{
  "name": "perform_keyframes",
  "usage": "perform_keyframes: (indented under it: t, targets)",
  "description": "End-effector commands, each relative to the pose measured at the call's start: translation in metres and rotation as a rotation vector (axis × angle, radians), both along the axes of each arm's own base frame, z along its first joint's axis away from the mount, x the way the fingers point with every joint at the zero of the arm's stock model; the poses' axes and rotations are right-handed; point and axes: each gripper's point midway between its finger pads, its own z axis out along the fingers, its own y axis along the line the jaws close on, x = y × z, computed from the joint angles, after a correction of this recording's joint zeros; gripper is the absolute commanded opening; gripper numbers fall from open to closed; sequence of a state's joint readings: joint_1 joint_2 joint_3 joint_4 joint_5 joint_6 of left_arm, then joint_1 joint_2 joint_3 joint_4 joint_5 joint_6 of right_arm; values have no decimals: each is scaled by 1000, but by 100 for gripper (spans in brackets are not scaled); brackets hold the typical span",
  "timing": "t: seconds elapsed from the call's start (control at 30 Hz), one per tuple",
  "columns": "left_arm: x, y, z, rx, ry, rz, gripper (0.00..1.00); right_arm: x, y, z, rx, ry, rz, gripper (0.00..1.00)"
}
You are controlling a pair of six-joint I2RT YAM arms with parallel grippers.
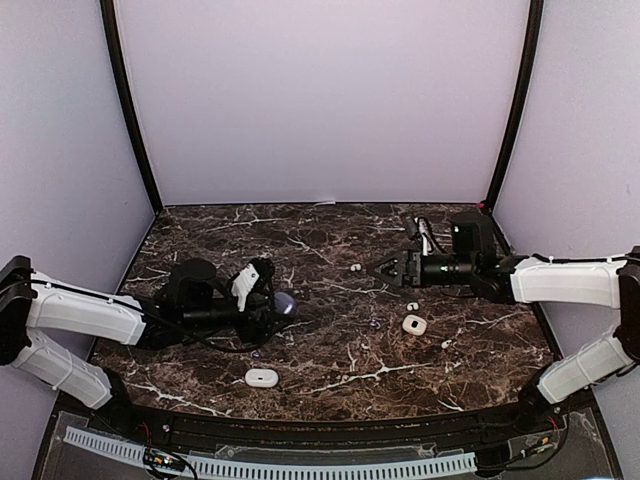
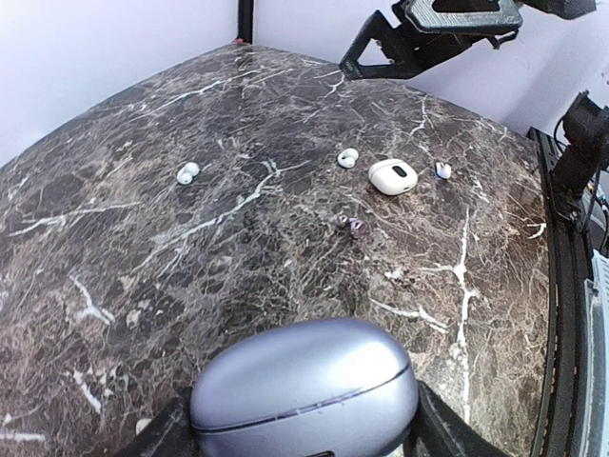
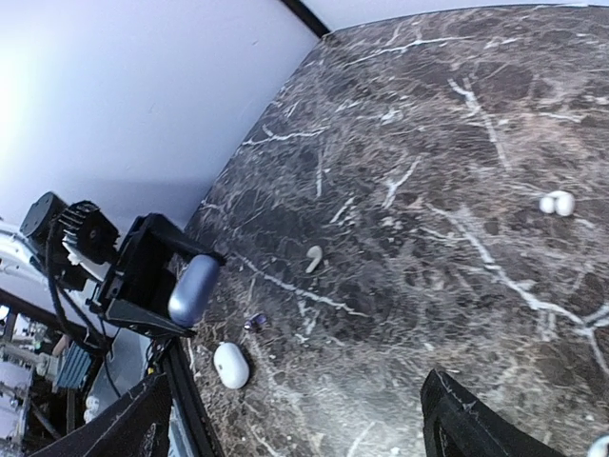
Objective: Insert the wireless bluetooth earbuds into the charging case
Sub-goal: Pick up the charging case from the center of the board, then pass from the left arm to the right
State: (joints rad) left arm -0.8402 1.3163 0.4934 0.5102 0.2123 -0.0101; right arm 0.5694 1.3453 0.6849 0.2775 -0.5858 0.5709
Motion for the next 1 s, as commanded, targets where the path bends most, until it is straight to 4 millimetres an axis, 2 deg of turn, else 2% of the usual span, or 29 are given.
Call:
perform_keyframes:
  t: [0.0,0.13,0.3,0.33,0.4,0.7,0.97]
  targets:
    - [0,-22,25,-51,-177,-128,52,-25,41,8,-2,32,134,91]
    - [-5,-26,26,-67,-280,-184,51,-36,71,4,-55,41,194,91]
    - [-9,-28,25,-97,-340,-209,51,-44,100,-12,-126,62,244,87]
    - [-10,-28,23,-93,-344,-211,51,-45,105,-22,-137,87,254,87]
    - [-10,-28,20,-77,-352,-214,51,-48,114,-29,-137,108,276,86]
    - [-9,-30,8,-48,-353,-223,51,-58,145,-24,-96,100,350,84]
    - [-5,-30,7,-26,-349,-207,51,-63,149,-17,-59,100,372,82]
